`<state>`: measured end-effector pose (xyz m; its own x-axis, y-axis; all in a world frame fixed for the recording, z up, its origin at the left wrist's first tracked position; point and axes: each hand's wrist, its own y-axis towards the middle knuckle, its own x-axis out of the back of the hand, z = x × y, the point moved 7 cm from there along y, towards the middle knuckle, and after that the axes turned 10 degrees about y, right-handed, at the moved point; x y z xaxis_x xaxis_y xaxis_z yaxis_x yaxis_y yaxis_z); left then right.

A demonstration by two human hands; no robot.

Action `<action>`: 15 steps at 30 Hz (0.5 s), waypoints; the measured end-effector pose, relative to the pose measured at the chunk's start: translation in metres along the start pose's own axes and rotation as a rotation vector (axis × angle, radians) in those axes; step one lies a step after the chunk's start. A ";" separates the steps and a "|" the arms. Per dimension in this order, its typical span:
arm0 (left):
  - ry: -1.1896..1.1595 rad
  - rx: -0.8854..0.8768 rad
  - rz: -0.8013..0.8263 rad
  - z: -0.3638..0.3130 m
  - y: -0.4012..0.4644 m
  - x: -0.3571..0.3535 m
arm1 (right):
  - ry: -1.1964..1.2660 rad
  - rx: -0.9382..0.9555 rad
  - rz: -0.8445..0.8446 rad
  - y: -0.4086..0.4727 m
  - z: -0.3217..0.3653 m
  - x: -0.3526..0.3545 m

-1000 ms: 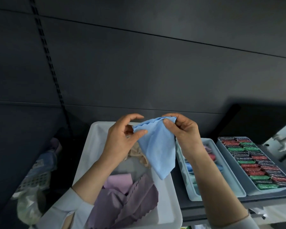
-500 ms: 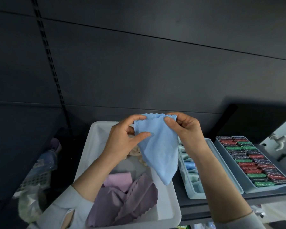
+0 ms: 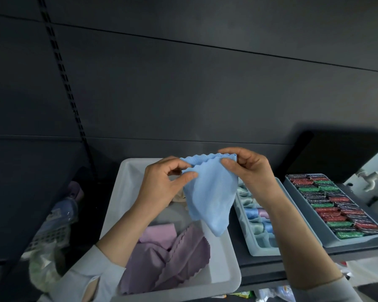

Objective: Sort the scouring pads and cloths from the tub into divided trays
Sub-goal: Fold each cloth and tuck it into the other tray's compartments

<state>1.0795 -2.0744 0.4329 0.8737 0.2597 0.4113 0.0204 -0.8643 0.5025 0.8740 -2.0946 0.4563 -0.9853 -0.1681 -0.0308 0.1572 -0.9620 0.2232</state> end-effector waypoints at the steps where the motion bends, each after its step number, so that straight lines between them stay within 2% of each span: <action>1: -0.001 -0.007 -0.009 -0.001 0.001 0.000 | 0.001 0.005 0.016 -0.001 0.000 0.000; 9: -0.074 0.060 -0.073 -0.009 0.006 0.001 | -0.101 0.026 0.143 -0.004 0.004 0.000; 15: -0.005 0.027 -0.088 -0.016 0.011 0.007 | -0.272 0.066 0.106 0.003 -0.001 0.007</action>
<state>1.0780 -2.0752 0.4537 0.8703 0.3334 0.3625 0.1104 -0.8494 0.5160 0.8682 -2.0993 0.4557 -0.9467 -0.1950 0.2564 0.2646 -0.9247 0.2738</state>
